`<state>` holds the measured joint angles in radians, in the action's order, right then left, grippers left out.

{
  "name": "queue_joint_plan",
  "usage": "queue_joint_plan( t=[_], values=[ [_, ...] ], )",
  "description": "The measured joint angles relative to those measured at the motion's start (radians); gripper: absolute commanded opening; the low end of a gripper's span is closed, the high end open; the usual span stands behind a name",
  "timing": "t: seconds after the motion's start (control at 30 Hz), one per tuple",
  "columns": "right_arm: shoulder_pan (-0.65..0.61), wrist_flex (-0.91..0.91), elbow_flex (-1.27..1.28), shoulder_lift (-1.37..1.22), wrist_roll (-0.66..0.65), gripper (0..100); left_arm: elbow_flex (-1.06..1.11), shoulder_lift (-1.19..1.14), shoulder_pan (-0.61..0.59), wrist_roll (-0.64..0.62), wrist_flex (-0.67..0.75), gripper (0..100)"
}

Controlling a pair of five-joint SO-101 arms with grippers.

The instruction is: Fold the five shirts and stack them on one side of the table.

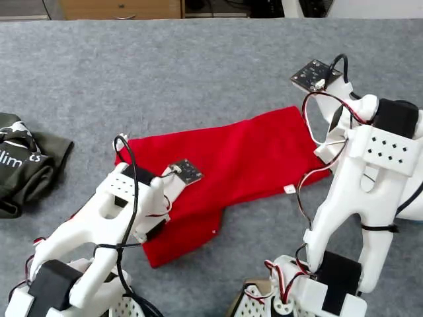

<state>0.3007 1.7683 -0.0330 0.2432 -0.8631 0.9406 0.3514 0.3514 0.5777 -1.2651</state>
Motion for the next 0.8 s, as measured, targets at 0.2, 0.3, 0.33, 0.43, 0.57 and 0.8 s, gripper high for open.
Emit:
queue_joint_plan(
  t=[0.2, 0.3, 0.33, 0.43, 0.57, 0.8],
  values=[
    [0.0, 0.0, 0.0, 0.0, 0.0, 19.9, 0.0, 0.0, 0.0, 0.0, 0.0, 2],
    [0.0, 0.0, 0.0, 0.0, 0.0, 19.9, 0.0, 0.0, 0.0, 0.0, -0.011, 2],
    [0.0, 0.0, 0.0, 0.0, 0.0, 19.9, -0.002, 0.0, 0.0, 0.0, -0.021, 2],
    [0.0, 0.0, 0.0, 0.0, 0.0, 19.9, -0.018, 0.0, 0.0, 0.0, -0.052, 2],
    [0.0, 0.0, 0.0, 0.0, 0.0, 19.9, -0.075, 0.0, -0.002, 0.0, -0.104, 2],
    [0.0, 0.0, 0.0, 0.0, 0.0, 20.0, -0.138, -0.002, -0.003, 0.0, -0.178, 9]
  ],
)
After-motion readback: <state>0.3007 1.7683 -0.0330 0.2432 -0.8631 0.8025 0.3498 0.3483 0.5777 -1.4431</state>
